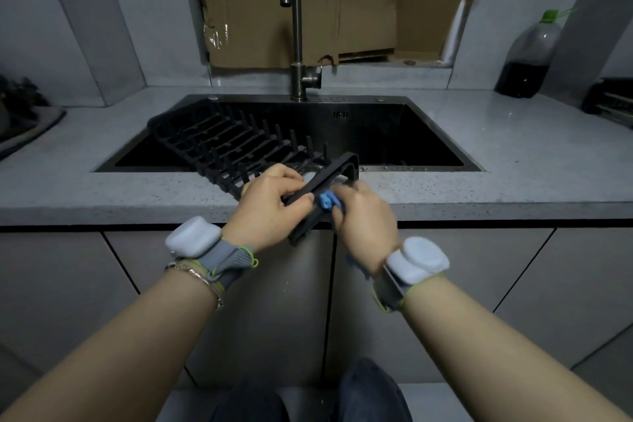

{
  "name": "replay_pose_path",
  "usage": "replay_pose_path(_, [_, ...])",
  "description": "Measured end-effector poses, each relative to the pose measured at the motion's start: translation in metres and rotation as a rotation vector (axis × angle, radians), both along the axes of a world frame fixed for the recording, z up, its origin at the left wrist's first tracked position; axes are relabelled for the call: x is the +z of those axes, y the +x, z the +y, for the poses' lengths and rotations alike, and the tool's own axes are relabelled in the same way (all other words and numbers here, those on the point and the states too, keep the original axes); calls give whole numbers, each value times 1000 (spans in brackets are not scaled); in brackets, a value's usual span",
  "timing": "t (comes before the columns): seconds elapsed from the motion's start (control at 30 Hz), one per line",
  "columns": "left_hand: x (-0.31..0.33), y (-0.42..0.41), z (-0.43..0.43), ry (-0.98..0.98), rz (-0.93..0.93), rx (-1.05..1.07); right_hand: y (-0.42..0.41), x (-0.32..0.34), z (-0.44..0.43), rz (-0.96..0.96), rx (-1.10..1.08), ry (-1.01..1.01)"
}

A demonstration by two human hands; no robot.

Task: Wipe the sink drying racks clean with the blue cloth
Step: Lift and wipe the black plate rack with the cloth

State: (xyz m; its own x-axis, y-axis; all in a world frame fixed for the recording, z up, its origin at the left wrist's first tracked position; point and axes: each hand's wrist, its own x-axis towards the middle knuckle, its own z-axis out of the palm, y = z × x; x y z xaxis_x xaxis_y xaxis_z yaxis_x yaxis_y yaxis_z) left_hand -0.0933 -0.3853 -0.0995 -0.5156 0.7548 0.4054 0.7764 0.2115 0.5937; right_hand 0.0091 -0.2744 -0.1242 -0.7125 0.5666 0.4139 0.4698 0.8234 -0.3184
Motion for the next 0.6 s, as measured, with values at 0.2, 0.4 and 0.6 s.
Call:
replay_pose_path(0.2, [-3, 7, -8, 7, 9, 46, 15, -20, -38, 310, 221, -358])
replay_pose_path(0.4, [-4, 7, -6, -24, 9, 37, -1, -5, 11, 584, -190, -512])
replay_pose_path(0.6, [-4, 10, -7, -20, -60, 52, -14, -20, -24, 568, -224, -633])
